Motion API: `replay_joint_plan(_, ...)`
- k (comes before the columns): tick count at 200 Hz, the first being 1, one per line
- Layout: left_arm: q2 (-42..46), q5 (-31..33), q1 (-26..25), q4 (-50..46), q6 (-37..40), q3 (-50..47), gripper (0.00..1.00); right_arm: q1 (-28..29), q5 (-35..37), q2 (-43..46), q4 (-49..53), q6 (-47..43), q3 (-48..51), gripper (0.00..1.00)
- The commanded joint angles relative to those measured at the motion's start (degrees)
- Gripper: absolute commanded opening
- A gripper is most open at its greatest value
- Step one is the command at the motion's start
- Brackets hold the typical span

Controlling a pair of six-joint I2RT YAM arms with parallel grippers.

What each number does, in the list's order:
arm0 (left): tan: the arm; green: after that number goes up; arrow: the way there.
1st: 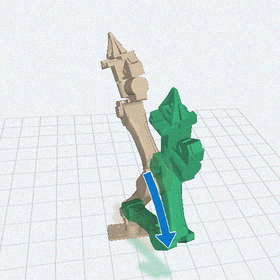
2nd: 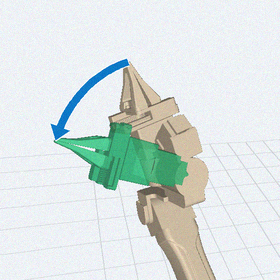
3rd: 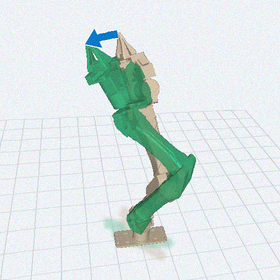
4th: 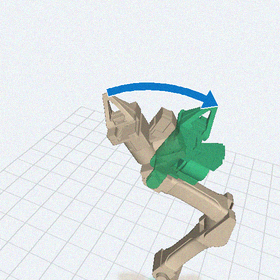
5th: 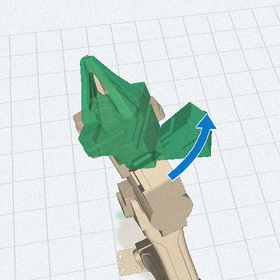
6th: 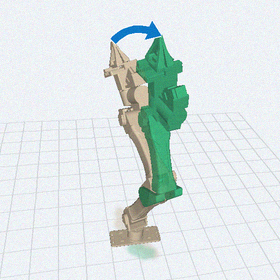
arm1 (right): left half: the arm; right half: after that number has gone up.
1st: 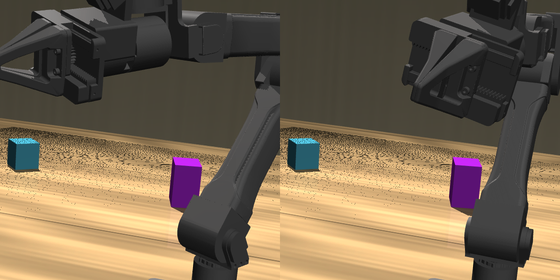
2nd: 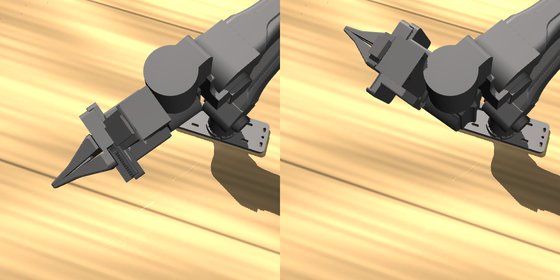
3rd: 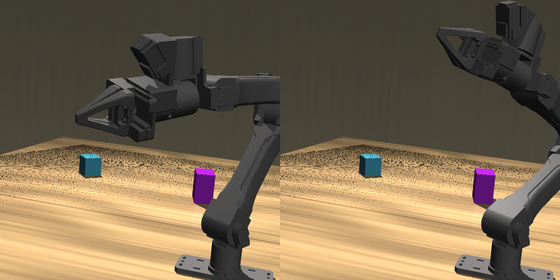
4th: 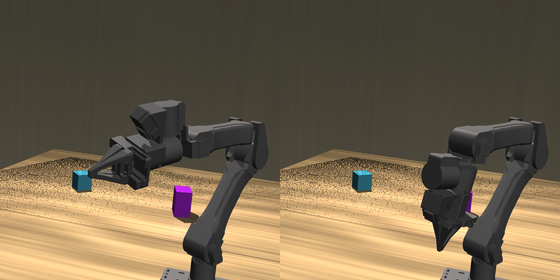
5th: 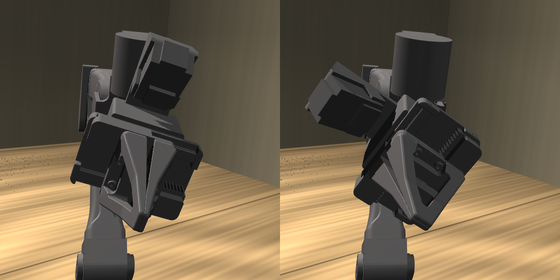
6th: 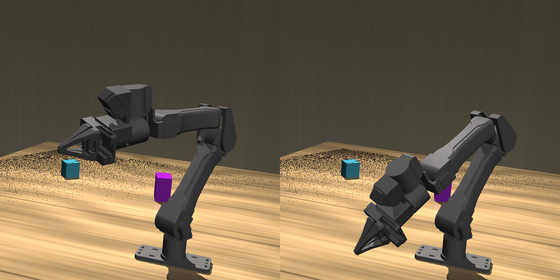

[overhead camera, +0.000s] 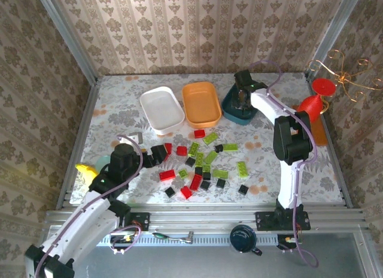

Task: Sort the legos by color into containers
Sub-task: Move the container to the top-center of the table, then place the lego in the container.

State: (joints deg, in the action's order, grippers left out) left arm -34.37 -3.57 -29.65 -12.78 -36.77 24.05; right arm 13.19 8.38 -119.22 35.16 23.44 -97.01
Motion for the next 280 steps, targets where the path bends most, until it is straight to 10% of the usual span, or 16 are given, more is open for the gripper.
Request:
replay_joint_plan(1,0.1,0.7,-0.4,-0.6,0.5,1.3,1.0,1.0,0.0,-1.2,5.0,-2.1,-1.7,0.32)
replay_joint_plan(179,-2.0,0.9,-1.0,-2.0,0.5,3.6,0.99,4.9,2.5,8.5,0.0,0.6,11.0,0.32)
replay_joint_plan(215,-1.9,4.3,-2.1,-8.4,0.7,5.0,1.0,4.9,3.0,8.5,0.1,0.0,9.1,0.74)
replay_joint_plan(280,-0.1,9.4,-3.8,-17.7,-2.0,3.3,0.96,10.9,5.0,25.8,-7.5,1.6,24.1,0.77)
